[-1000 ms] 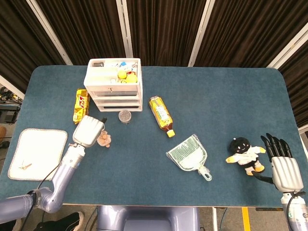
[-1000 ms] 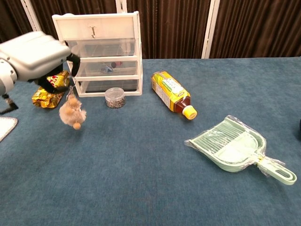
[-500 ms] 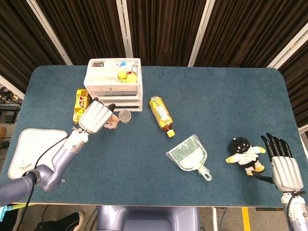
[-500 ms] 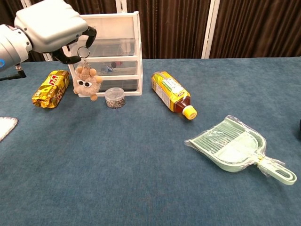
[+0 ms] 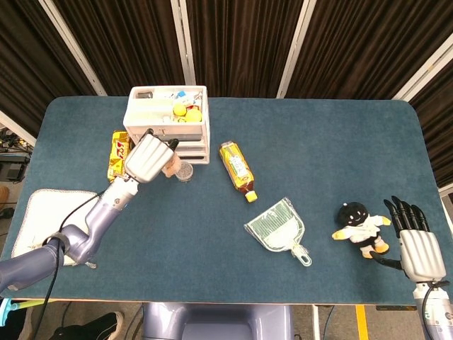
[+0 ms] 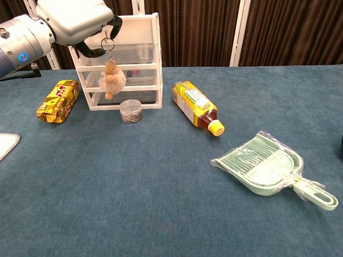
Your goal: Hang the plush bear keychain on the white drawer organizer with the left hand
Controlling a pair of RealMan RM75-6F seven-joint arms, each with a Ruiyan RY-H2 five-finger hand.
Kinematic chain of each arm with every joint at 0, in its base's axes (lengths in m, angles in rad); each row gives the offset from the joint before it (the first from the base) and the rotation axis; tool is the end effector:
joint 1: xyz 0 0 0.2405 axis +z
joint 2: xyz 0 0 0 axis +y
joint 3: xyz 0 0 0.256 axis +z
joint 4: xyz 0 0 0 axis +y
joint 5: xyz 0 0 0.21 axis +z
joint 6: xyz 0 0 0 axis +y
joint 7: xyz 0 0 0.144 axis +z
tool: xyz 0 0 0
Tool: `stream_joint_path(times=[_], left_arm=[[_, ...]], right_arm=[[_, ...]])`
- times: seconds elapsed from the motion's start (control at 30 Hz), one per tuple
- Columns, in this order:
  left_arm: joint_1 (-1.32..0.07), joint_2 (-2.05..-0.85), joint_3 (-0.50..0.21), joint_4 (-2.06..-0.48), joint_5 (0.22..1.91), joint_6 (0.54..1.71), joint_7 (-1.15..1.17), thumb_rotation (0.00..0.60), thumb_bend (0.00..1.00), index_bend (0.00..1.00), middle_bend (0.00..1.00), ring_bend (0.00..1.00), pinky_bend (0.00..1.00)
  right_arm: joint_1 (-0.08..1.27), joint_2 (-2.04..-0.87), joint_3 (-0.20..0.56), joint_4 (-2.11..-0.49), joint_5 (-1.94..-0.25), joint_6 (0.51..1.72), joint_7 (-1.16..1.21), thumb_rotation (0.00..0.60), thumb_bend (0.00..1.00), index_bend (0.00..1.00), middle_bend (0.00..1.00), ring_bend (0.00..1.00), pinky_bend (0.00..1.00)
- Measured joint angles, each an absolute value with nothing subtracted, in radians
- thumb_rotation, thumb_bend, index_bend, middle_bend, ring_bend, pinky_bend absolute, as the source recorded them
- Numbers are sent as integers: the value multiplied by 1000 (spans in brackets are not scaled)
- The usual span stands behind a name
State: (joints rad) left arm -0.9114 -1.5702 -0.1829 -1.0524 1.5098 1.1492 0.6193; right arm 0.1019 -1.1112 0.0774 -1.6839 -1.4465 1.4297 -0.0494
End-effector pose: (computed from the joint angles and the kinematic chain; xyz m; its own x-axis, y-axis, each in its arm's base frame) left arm -0.1079 0.4178 0.0388 0.7562 -0.4943 0.4286 0.2585 -0.3761 -0.8898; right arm -0.3013 -0.1905 0.1539 0.3743 -0.0309 0.9268 -0.9269 0.0175 0.3749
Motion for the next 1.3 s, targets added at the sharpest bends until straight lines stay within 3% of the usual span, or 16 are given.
stream_joint_path(times=[1.03,1.3], left_arm=[[-956,-1647,-172,-836,1511,1130,512,600,301,465,934,865,761],[-957,-1654,-158,-826,1523,1137,504,600,167,281,927,859,759]], right_arm=[[107,-1108,79,-1688,-1439,1419,-41,600,54,15,0,0,0],[106,-1106,80,-1690,-1440,1422,-37,600,53,15,0,0,0]])
